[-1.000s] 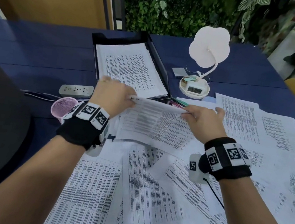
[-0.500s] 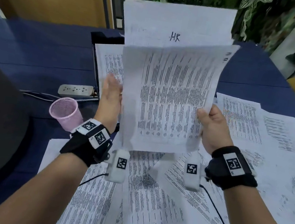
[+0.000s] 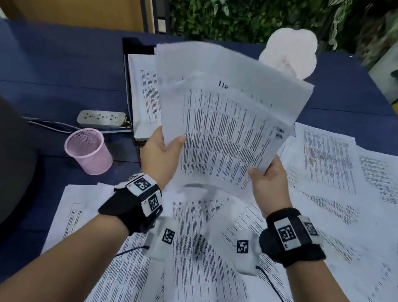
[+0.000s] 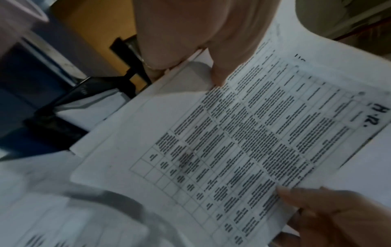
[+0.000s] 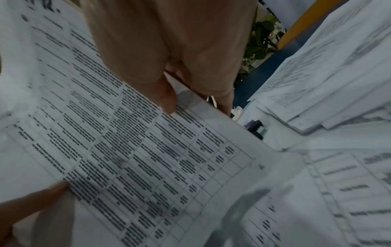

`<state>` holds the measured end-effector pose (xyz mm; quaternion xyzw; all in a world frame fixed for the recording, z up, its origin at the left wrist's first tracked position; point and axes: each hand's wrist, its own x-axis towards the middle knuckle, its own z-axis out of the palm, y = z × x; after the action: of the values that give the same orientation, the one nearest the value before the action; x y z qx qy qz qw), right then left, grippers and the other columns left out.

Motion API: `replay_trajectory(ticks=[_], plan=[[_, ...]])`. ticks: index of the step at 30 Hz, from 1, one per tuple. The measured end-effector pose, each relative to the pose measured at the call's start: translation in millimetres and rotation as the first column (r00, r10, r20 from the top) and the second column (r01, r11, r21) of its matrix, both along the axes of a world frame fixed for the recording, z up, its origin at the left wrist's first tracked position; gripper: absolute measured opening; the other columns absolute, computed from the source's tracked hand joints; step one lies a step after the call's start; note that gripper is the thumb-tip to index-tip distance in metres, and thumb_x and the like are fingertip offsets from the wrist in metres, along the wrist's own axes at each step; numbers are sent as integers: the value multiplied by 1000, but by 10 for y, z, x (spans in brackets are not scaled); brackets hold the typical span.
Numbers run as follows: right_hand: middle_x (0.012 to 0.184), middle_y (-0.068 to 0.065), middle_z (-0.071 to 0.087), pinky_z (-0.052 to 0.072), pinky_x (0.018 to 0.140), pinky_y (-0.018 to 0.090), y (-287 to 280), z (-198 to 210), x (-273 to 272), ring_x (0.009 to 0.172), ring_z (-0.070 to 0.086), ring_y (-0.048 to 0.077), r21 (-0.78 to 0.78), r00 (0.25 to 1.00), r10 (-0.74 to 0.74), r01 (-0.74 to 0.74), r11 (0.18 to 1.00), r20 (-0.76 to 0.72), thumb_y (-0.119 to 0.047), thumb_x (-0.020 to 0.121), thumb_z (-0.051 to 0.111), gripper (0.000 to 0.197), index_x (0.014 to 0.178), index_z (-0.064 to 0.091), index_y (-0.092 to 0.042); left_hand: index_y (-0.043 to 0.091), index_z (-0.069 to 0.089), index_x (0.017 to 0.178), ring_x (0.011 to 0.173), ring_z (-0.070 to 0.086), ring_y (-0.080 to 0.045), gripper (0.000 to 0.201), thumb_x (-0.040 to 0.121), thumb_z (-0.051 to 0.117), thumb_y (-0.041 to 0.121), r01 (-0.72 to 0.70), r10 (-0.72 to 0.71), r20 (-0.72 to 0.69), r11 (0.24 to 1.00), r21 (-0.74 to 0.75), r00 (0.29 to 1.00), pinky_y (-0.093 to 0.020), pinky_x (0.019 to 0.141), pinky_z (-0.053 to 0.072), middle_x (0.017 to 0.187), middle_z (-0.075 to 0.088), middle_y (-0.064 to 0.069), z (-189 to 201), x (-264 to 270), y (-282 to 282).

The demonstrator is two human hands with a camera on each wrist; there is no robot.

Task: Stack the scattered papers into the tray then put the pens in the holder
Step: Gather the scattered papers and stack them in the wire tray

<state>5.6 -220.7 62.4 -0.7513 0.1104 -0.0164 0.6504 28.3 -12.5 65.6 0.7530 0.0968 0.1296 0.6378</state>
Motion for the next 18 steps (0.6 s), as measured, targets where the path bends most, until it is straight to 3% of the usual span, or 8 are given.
replay_trajectory(ticks=[3, 6, 9, 12, 14, 16, 18], plan=[[118, -4, 60, 44, 100, 32, 19, -164, -55, 109, 58, 13, 0, 999, -15, 15, 1000, -37, 7, 89, 52, 47, 130, 44, -15, 14, 50, 107, 85, 60, -8, 23, 88, 63, 12, 20, -21, -98, 1000, -7, 995, -18, 75, 45, 95, 63, 4, -197, -35, 10], [119, -5, 58, 45, 96, 31, -6, -279, -65, 112, 56, 16, -22, 996, -27, 25, 999, -81, 5, 91, 50, 49, 135, 38, -11, 14, 49, 117, 95, 59, -14, 28, 91, 60, 11, 60, -69, -222, 997, -49, 973, -26, 85, 44, 105, 62, 1, -378, -38, 21], [126, -6, 49, 39, 103, 35, -43, -396, -50, 114, 50, 18, -123, 962, 59, -94, 988, -268, -3, 94, 47, 50, 140, 29, -11, 9, 46, 130, 109, 59, -21, 38, 94, 55, 14, 128, -136, -315, 991, -44, 939, -31, 96, 44, 112, 61, 0, -447, -57, 34], [124, 2, 56, 42, 101, 38, -94, -473, -35, 115, 53, 25, -228, 929, 94, -184, 956, -358, -11, 96, 46, 34, 130, 42, -11, 10, 49, 127, 112, 59, -24, 36, 94, 55, 24, 132, -130, -342, 991, -18, 931, -41, 101, 45, 115, 63, 1, -511, -9, 96], [124, 1, 60, 45, 101, 40, -117, -471, -16, 112, 58, 21, -149, 937, 118, -175, 973, -330, -14, 95, 52, 32, 127, 49, -16, 13, 50, 127, 115, 58, -22, 39, 91, 55, 29, 141, -146, -332, 989, -40, 932, -46, 104, 43, 122, 63, -1, -480, 18, 133], [126, -1, 60, 46, 101, 46, -128, -451, 17, 112, 59, 21, -76, 927, 153, -189, 979, -342, -23, 93, 58, 36, 128, 50, -21, 14, 51, 125, 115, 59, -26, 31, 94, 53, 19, 125, -141, -297, 989, -74, 944, -51, 104, 41, 122, 63, -4, -358, 40, 159], [128, 2, 57, 53, 89, 45, -120, -409, 60, 105, 63, 26, -23, 909, 176, -199, 980, -378, -25, 94, 55, 37, 130, 47, -20, 11, 49, 129, 114, 57, -33, 33, 96, 50, 14, 100, -121, -271, 991, -89, 955, -53, 105, 39, 123, 62, -11, -203, 83, 195]])
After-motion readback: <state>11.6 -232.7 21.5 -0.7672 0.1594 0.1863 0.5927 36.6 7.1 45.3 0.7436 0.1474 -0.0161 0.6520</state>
